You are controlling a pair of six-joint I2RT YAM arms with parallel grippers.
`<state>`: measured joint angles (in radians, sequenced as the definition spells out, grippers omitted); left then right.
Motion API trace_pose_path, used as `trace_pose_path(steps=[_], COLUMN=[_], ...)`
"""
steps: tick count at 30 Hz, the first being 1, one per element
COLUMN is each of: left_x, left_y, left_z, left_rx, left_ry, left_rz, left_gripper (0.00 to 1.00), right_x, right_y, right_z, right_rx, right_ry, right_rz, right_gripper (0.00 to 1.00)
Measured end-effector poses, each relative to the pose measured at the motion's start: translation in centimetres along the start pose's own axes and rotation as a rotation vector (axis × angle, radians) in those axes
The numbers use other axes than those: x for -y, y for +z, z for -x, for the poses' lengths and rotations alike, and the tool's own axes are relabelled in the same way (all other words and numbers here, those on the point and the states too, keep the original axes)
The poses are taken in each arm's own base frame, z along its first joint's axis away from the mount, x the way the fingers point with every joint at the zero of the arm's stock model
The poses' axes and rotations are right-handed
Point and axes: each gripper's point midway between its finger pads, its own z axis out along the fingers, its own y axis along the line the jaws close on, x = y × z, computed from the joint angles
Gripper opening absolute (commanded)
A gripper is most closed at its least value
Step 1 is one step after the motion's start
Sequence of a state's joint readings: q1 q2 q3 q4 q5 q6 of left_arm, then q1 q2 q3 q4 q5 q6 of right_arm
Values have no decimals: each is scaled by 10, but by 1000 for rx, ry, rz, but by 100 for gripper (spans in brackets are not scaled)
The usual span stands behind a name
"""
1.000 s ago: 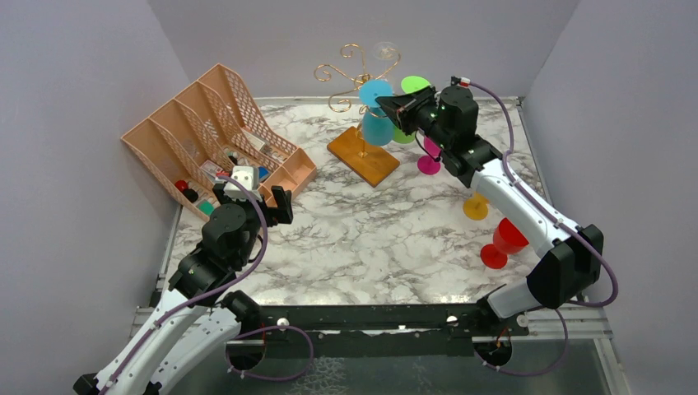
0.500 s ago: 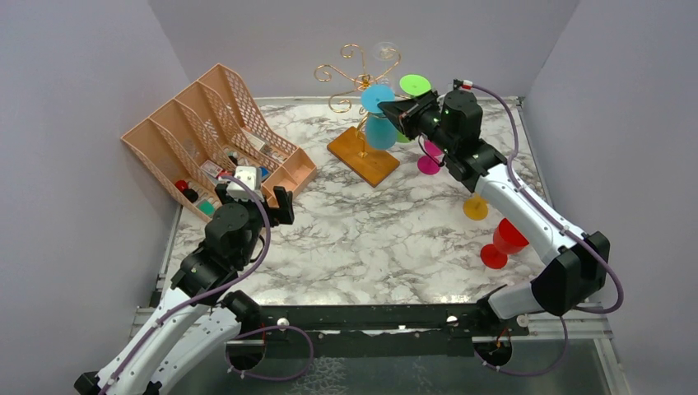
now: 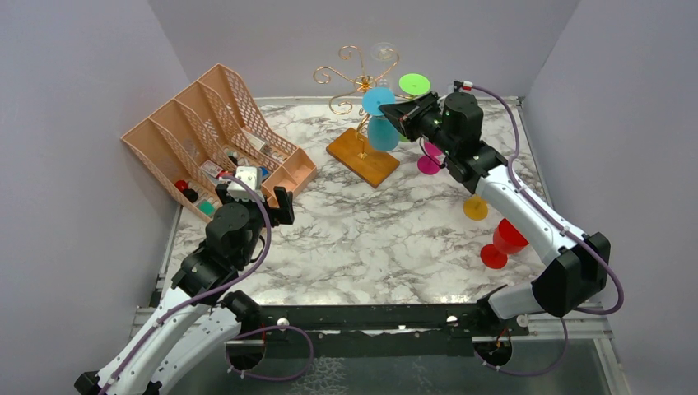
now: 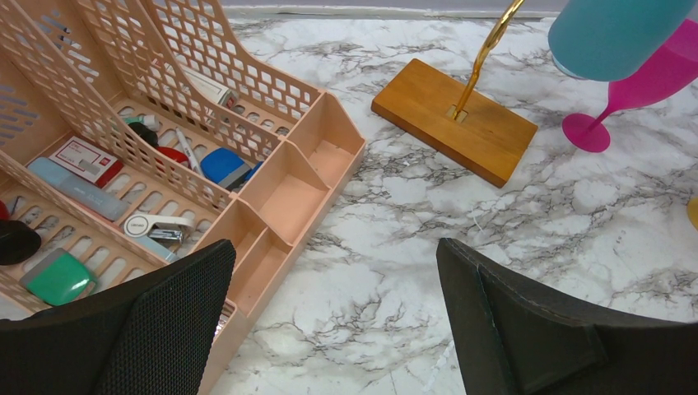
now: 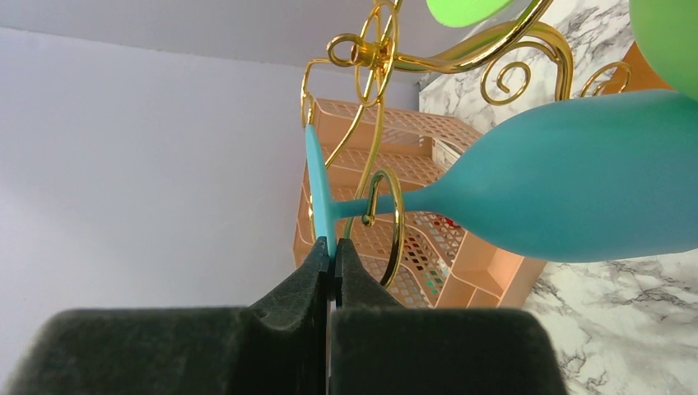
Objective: Place the wine glass upside down on the wine glass rack
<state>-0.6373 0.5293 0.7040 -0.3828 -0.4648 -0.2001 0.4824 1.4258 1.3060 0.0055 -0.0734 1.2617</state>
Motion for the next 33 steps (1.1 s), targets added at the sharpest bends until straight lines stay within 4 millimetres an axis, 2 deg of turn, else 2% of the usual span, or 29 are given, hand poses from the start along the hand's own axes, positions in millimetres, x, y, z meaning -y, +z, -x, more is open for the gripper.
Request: trace_pose_path(steps=[21,26,33], left_x=[0,0,0], left_y=[0,0,0], left_z=[0,0,0], left_rx=[0,0,0], left_ry=[2,2,2], left_rz=[0,0,0], left_gripper=[99,99,99], right_x=[-1,5,-1], right_y=[-6,-6,-16], right_z=[-4,-5,-2], right_rx=[-60,-59,-46], right_ry=[-58,-51,-51], right_rz=[44,32,45], right_gripper=[1,1,1])
